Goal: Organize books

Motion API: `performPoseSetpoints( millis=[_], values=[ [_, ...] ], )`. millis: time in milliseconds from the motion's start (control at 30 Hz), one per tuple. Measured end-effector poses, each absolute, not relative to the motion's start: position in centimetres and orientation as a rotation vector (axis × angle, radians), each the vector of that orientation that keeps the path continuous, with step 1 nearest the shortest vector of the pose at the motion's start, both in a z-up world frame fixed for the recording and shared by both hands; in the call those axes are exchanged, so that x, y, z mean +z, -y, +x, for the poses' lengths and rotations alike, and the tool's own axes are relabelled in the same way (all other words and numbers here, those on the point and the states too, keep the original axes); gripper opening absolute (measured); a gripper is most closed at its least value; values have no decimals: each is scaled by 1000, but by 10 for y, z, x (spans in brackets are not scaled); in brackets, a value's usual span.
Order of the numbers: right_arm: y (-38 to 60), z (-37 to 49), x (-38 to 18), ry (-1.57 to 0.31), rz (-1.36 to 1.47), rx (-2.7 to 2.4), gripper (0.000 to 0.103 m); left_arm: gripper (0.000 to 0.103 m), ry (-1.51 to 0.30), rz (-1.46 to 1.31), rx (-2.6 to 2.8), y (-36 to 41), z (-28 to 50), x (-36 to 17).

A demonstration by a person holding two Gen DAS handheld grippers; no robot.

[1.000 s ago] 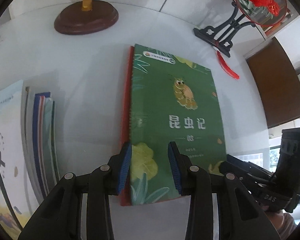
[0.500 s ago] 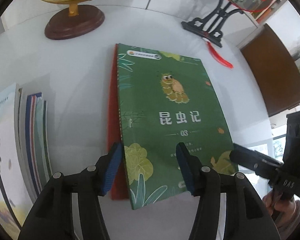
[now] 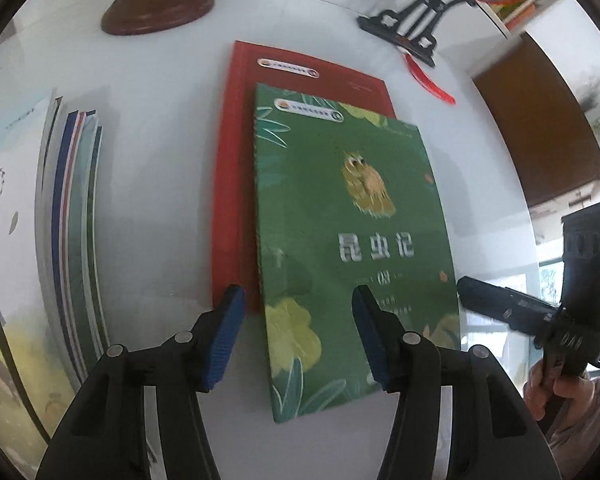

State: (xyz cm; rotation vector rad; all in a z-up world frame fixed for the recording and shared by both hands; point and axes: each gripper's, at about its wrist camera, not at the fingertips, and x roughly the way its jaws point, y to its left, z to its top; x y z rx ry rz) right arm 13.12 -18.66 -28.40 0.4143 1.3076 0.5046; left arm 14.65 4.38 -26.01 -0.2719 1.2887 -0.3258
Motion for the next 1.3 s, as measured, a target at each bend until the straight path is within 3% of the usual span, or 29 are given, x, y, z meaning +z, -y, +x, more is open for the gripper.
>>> performPoseSetpoints(
  millis=[133,200,267,333,367,400,500,600,767,833,900,1000,1033,1067,1100,1300],
  values=[
    [201,147,-300,-1297,584,461,52,58,-1270,-227,-341,-37,147,-260],
    [204,148,-303,-1265,635,485,54,69,-1254,-221,-371,-34,143,-260],
    [202,146,-306,-1243,654,520,56,69,-1248,-196,-380,-30,144,-259],
    [191,143,-305,-1218,608,553,57,62,-1249,-161,-352,-26,145,-257],
    [189,143,-302,-1219,563,551,56,53,-1241,-164,-343,-29,145,-255],
    [187,139,-297,-1224,517,544,48,47,-1226,-195,-346,-32,145,-253],
    [184,136,-291,-1223,405,494,36,37,-1181,-241,-367,-39,144,-242],
    [199,132,-281,-1178,457,519,21,34,-1147,-262,-424,-37,139,-231],
    [193,126,-264,-1106,423,624,21,34,-1170,-248,-463,-24,142,-240],
    [196,127,-274,-1144,430,592,21,31,-1180,-228,-467,-14,143,-244],
    [198,129,-287,-1189,462,568,21,21,-1180,-165,-445,-5,140,-243],
    [195,127,-286,-1182,449,563,21,18,-1217,-109,-412,-4,142,-244],
    [196,126,-282,-1161,461,575,20,19,-1230,-92,-392,-7,143,-244],
    [196,124,-277,-1139,444,590,9,20,-1232,-101,-383,-12,143,-243],
    [196,123,-273,-1132,421,596,8,20,-1233,-141,-379,-21,144,-241],
    [181,122,-268,-1142,365,610,7,13,-1231,-42,-364,-23,135,-235]
  ],
)
